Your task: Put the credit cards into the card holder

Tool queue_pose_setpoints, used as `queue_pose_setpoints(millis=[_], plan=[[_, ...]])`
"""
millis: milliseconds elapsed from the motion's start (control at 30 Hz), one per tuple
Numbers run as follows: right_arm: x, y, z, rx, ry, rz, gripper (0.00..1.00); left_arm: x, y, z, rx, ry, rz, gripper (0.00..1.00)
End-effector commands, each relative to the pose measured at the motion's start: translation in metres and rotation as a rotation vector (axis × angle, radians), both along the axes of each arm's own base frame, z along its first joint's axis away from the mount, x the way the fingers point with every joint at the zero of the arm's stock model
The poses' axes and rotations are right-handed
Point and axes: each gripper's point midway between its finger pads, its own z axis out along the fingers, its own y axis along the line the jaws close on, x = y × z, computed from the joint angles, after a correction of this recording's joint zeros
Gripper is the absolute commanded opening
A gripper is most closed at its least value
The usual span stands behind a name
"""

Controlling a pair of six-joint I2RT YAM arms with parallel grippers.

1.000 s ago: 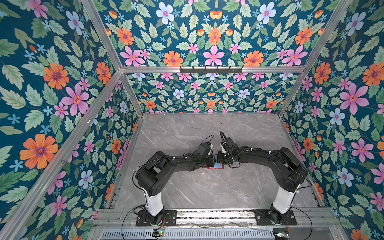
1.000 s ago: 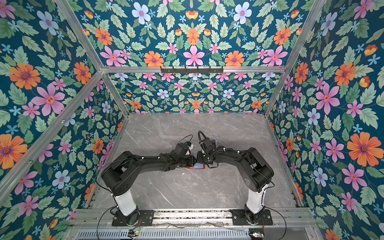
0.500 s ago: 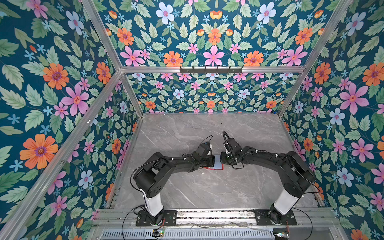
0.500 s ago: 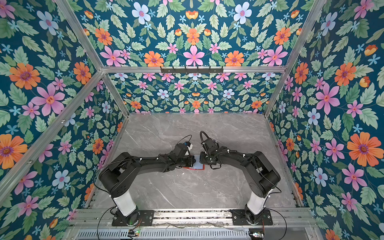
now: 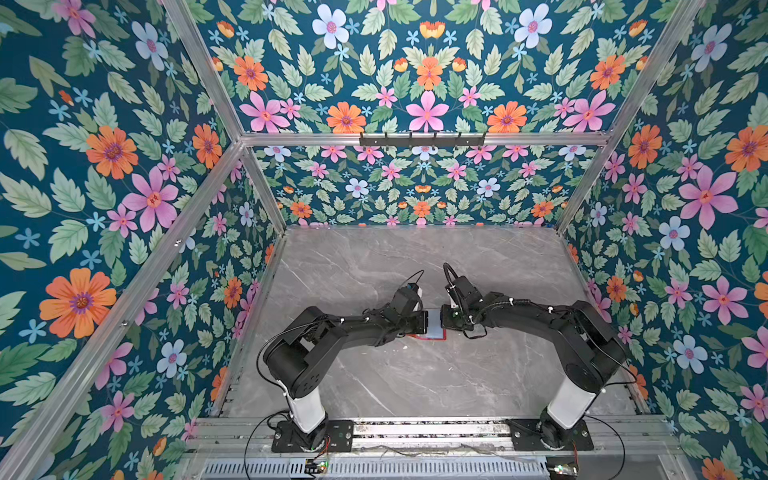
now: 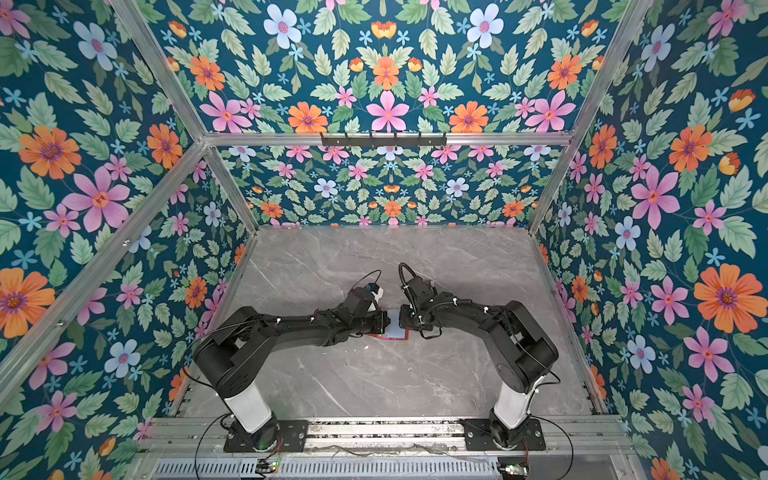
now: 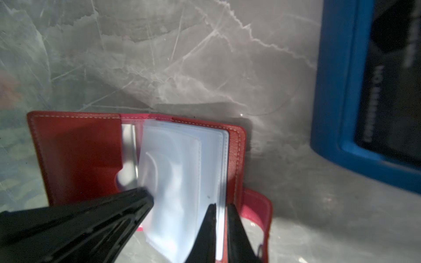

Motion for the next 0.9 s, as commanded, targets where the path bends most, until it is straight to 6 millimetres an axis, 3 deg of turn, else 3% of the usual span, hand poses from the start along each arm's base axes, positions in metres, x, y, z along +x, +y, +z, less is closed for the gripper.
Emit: queue_pose_setpoints(millis=[0,167,300,333,433,500,867], plan=[[-0.001,0.004,0.000,0.014,0.011,0.017,0.13,0.003,-0.003,0.005,-0.020,-0.017,0.001,0.00],[0.000,0.008,0.003,0.027,0.007,0.026,0.17,0.002,-0.004,0.005,-0.027,-0.017,-0.003,0.00],[0.000,0.012,0.006,0.047,0.003,0.040,0.25,0.002,-0.003,0.011,-0.036,-0.034,-0.006,0.00],[0.000,0.015,0.007,0.058,0.001,0.048,0.26,0.003,-0.002,0.015,-0.042,-0.048,-0.002,0.06],[0.001,0.023,0.010,0.097,0.001,0.068,0.31,0.005,0.004,0.025,-0.046,-0.086,0.022,0.37],[0.001,0.029,0.013,0.126,0.004,0.080,0.33,0.006,0.011,0.032,-0.039,-0.117,0.044,0.46],[0.005,0.057,0.014,0.194,0.010,0.146,0.41,0.006,0.049,0.058,0.012,-0.240,0.152,0.45]])
